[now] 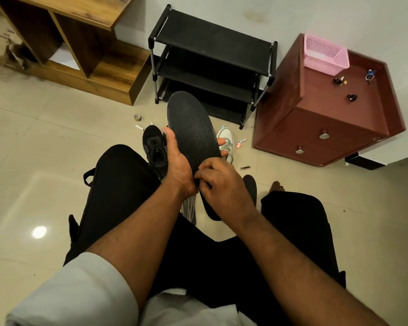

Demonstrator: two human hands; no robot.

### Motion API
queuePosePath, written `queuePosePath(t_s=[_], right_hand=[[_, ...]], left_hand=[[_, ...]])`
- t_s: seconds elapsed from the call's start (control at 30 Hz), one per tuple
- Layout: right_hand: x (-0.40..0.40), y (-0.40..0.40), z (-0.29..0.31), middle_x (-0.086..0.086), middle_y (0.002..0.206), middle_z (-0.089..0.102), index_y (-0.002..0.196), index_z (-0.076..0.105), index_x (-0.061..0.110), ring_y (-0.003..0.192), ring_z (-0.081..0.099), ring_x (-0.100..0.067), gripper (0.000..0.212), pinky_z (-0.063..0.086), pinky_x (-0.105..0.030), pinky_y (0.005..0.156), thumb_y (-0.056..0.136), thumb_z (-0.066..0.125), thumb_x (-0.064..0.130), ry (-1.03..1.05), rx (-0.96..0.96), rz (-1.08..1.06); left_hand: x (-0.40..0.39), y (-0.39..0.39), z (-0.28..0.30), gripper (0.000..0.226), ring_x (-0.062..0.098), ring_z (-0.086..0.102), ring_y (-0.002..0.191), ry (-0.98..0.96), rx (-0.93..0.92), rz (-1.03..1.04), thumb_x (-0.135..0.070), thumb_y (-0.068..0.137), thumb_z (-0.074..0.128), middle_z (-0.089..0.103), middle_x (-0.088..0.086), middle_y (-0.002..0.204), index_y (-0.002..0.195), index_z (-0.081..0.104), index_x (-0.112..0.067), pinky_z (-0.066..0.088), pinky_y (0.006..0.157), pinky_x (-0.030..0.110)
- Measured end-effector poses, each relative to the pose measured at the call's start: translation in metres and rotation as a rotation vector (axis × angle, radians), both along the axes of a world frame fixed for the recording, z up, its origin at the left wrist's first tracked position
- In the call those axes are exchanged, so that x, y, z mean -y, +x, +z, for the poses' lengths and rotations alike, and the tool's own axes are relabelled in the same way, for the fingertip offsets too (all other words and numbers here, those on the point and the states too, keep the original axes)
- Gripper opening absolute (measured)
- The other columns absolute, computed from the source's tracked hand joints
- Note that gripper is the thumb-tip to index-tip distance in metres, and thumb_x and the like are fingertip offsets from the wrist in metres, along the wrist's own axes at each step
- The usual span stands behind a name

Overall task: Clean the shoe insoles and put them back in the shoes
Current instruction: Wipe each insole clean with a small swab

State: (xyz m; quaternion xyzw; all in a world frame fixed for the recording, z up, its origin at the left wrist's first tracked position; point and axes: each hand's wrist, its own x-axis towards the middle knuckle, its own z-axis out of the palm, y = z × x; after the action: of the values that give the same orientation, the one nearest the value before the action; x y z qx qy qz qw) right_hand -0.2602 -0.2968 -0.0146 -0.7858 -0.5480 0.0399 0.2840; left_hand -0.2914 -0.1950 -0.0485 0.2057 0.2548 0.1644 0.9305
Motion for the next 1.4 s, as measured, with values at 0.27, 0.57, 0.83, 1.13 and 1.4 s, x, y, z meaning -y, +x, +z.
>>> queuePosePath(t_s=[0.27, 0.57, 0.83, 1.13, 1.4], right_hand=[[0.006, 0.029, 0.001, -0.009, 0.094, 0.062, 0.089, 0.073, 0.003, 0.090, 0.061, -0.023, 0.014, 0.049, -0.024, 0.077, 0.079, 0.066, -0.003, -0.057, -0.006, -0.173], [-0.001, 0.017, 0.003, -0.010, 0.088, 0.064, 0.084, 0.073, 0.003, 0.081, 0.060, -0.023, 0.014, 0.051, -0.031, 0.075, 0.076, 0.066, -0.005, -0.068, 0.023, -0.005], [-0.001, 0.020, 0.004, -0.009, 0.090, 0.064, 0.086, 0.073, 0.003, 0.083, 0.060, -0.024, 0.015, 0.052, -0.031, 0.073, 0.076, 0.065, -0.004, -0.051, 0.037, -0.081], [0.000, 0.037, 0.000, -0.008, 0.093, 0.064, 0.091, 0.074, 0.005, 0.088, 0.059, -0.022, 0.015, 0.052, -0.030, 0.078, 0.080, 0.064, -0.001, -0.097, 0.007, -0.167], [-0.010, 0.014, 0.007, -0.010, 0.089, 0.065, 0.085, 0.074, 0.003, 0.083, 0.060, -0.023, 0.013, 0.053, -0.031, 0.074, 0.076, 0.068, -0.004, -0.073, 0.024, -0.014]], left_hand=[[-0.003, -0.002, 0.001, 0.117, 0.036, 0.063, 0.109, -0.016, -0.042, -0.097, -0.094, 0.071, 0.015, 0.065, 0.026, 0.113, 0.113, 0.070, 0.000, 0.053, 0.093, 0.045], [-0.004, -0.001, -0.003, 0.098, 0.038, 0.056, 0.122, -0.002, -0.024, -0.003, -0.085, 0.083, 0.023, 0.055, 0.021, 0.138, 0.133, 0.058, -0.008, 0.041, 0.110, 0.048], [-0.003, 0.002, -0.007, 0.096, 0.036, 0.056, 0.122, -0.038, 0.005, -0.022, -0.081, 0.084, 0.029, 0.053, 0.025, 0.138, 0.134, 0.056, -0.005, 0.042, 0.108, 0.045], [-0.003, 0.001, -0.005, 0.090, 0.037, 0.048, 0.133, -0.075, 0.026, -0.015, -0.079, 0.084, 0.032, 0.051, 0.024, 0.142, 0.134, 0.057, -0.008, 0.034, 0.114, 0.050], [-0.004, 0.001, -0.006, 0.082, 0.037, 0.050, 0.131, -0.069, 0.013, 0.002, -0.072, 0.084, 0.042, 0.052, 0.025, 0.139, 0.127, 0.064, -0.005, 0.035, 0.115, 0.047]])
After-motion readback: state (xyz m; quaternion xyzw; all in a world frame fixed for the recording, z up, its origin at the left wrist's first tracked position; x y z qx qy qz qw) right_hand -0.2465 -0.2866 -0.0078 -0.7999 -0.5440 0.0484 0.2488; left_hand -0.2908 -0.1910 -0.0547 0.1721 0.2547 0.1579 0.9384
